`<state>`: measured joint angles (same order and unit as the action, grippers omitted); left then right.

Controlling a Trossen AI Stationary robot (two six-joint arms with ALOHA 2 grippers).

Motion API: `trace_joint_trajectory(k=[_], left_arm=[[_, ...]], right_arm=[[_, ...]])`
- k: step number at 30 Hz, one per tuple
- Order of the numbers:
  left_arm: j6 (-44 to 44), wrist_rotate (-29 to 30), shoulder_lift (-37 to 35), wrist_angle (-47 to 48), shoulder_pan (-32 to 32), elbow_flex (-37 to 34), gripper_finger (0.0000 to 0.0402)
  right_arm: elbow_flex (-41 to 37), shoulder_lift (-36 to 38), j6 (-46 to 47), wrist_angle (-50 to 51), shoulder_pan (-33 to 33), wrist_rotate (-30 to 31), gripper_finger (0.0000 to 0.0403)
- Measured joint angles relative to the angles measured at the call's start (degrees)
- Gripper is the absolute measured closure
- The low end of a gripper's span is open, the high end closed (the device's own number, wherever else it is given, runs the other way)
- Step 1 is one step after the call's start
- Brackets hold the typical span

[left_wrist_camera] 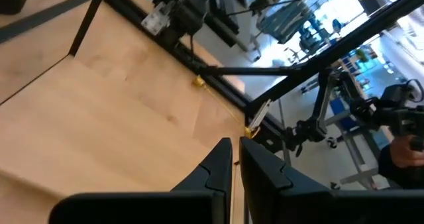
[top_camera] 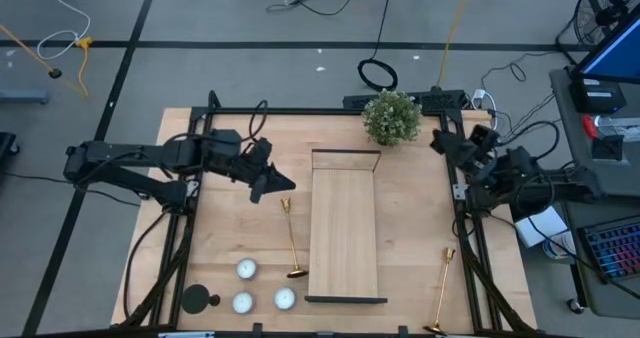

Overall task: Pick & Place candle stick holders
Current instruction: Adjust the shelf

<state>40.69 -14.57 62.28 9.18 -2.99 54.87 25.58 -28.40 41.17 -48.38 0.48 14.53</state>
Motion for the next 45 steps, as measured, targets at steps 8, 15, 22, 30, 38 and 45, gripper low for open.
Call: trace_joint_trajectory(k=[8,15,22,30,38,45], left_arm=[[-0.04,-5.19,2.21,-6.64,-3.29,-0.03,0.0369],[0.5,-10.52,6.11,-13.3,-7.02,-0.02,0.0369],[-0.16,-12.85,8.16,-14.84,-11.31,-0.02,0.036],[-0.52,-17.12,14.36,-12.9,-14.47,6.22,0.0267],[-13.65,-16.67,26.52,1.37,-14.43,28.16,0.0225],[-25.96,-13.86,37.86,24.98,-14.63,46.21,0.0224]], right_arm=[[10.59,-11.95,-0.02,1.15,0.01,-4.34,0.0233],[16.48,-17.56,-2.74,6.03,2.49,-4.11,0.0197],[18.88,-17.77,-4.27,10.88,6.11,-4.17,0.0169],[18.96,-15.69,-5.66,13.16,9.87,-4.18,0.0161],[18.96,-9.87,-5.95,23.32,10.68,-4.22,0.016],[18.96,-5.73,-5.35,33.53,10.68,-3.91,0.0161]])
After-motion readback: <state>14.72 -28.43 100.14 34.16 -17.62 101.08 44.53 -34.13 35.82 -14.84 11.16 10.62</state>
